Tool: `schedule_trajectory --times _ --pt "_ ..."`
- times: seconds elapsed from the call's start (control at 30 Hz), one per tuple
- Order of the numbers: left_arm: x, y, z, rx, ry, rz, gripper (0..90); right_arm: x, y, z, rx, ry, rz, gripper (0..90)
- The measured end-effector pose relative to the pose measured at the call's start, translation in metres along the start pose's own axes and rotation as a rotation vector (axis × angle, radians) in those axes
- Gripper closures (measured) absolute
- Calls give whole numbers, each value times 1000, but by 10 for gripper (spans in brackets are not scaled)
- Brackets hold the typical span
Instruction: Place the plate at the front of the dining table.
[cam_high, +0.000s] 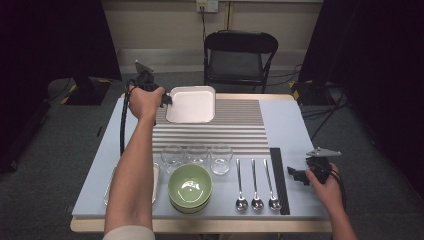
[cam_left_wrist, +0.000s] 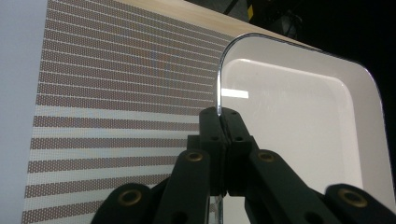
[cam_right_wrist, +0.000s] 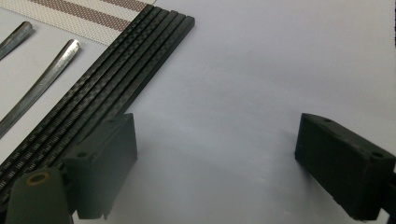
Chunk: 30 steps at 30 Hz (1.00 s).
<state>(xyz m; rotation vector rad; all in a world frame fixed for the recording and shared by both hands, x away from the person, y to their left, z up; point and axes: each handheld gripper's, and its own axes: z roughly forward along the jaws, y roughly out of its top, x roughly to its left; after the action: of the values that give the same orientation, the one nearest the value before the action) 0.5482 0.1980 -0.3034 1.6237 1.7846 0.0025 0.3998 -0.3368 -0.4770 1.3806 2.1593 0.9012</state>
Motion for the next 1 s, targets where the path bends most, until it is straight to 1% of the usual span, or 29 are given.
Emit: schedule_trajectory --times 0.13,0.2,0.23,0.27,0.3,0.33,0.37,0.4,0.43,0.5,0.53,0.57,0.6,0.63,0.67,0.73,0.8,0.83,0.87,0.9,0.93,0.97,1.0 --pt "-2 1 5 5 -4 -5 894 0 0 0 -1 1 -1 116" --pt "-3 1 7 3 1 -2 894 0 0 0 -1 1 0 116" --pt "-5 2 8 1 2 -8 894 0 0 0 -1 1 0 115" --pt "-5 2 9 6 2 4 894 0 0 0 -1 1 0 116" --pt "-8 3 10 2 -2 -7 894 0 0 0 0 0 2 115" --pt "-8 4 10 8 -5 5 894 0 0 0 -1 1 1 116" --pt "-9 4 11 10 -8 6 894 0 0 0 -1 1 0 116" --pt "-11 4 12 2 -2 -6 894 0 0 0 -1 1 0 116" --pt "-12 5 13 4 -10 -7 894 0 0 0 -1 1 0 116" --pt "-13 6 15 12 -8 6 894 0 0 0 -1 1 0 115" --pt "-14 6 16 4 -10 -12 894 0 0 0 -1 1 0 116" --pt "-13 6 17 16 -11 1 894 0 0 0 -1 1 -1 116" --pt "-14 6 18 12 -13 -1 894 0 0 0 0 0 1 116" --pt "-14 7 19 17 -11 5 893 0 0 0 -1 1 0 116" --pt "-15 7 20 15 -9 -2 894 0 0 0 -1 1 0 115" --pt "-16 7 22 15 -10 5 894 0 0 0 -1 1 0 116" --pt "-17 8 24 11 -9 -6 894 0 0 0 -1 1 0 115" --pt "-18 9 24 11 -10 -5 894 0 0 0 0 1 1 116" --pt "-17 9 25 19 -11 12 894 0 0 0 0 1 1 116" --pt "-19 9 26 8 -11 -12 894 0 0 0 0 1 0 116" --pt "-19 9 26 9 -10 -14 894 0 0 0 0 1 0 116" --pt "-18 10 27 20 -5 -1 894 0 0 0 0 1 0 116" --pt "-18 10 27 20 -2 -1 894 0 0 0 0 1 0 115"
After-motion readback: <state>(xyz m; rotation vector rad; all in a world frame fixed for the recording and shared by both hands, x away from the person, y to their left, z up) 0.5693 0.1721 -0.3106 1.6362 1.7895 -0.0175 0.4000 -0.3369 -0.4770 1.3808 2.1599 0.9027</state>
